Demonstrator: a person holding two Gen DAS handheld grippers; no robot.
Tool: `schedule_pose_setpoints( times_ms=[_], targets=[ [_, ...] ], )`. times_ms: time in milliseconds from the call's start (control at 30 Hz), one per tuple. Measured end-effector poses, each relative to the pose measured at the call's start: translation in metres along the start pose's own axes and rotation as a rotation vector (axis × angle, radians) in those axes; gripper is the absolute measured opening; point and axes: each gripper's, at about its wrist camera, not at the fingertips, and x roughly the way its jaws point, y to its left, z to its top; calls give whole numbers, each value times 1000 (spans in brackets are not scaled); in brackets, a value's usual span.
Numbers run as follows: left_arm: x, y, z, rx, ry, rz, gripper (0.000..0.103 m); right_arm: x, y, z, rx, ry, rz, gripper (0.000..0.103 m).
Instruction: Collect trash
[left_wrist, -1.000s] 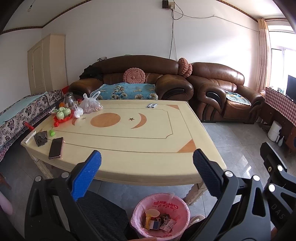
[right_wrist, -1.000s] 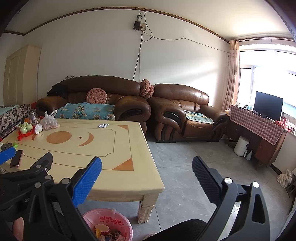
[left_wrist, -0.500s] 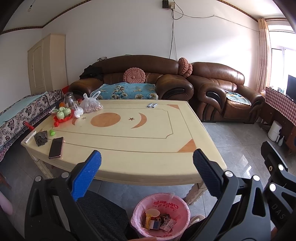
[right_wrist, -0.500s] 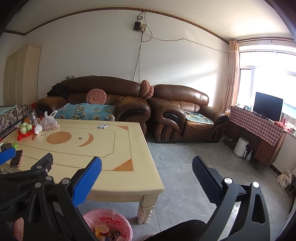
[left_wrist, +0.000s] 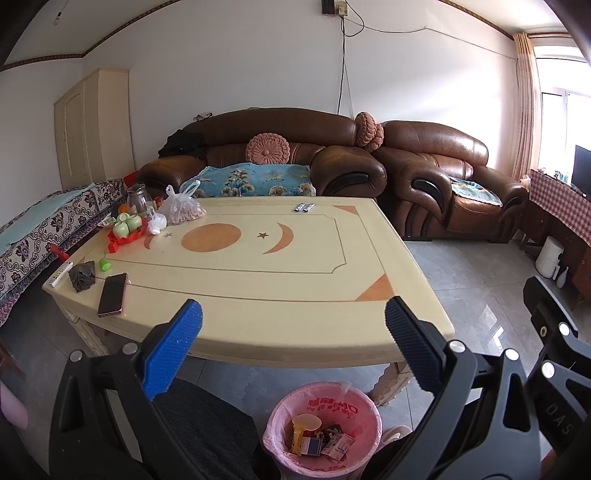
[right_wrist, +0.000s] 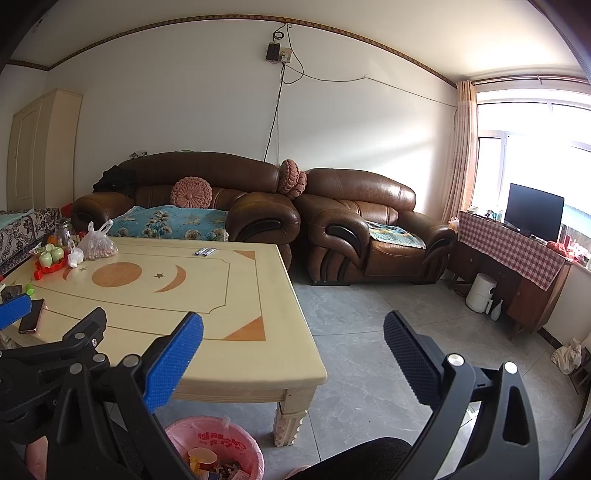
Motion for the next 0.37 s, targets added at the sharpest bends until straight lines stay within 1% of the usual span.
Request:
schedule_pose_setpoints(
  times_ms=[367],
  targets=[
    [2, 0, 1, 1, 10, -6, 97, 0, -1, -1, -1, 0, 1, 96]
  ],
)
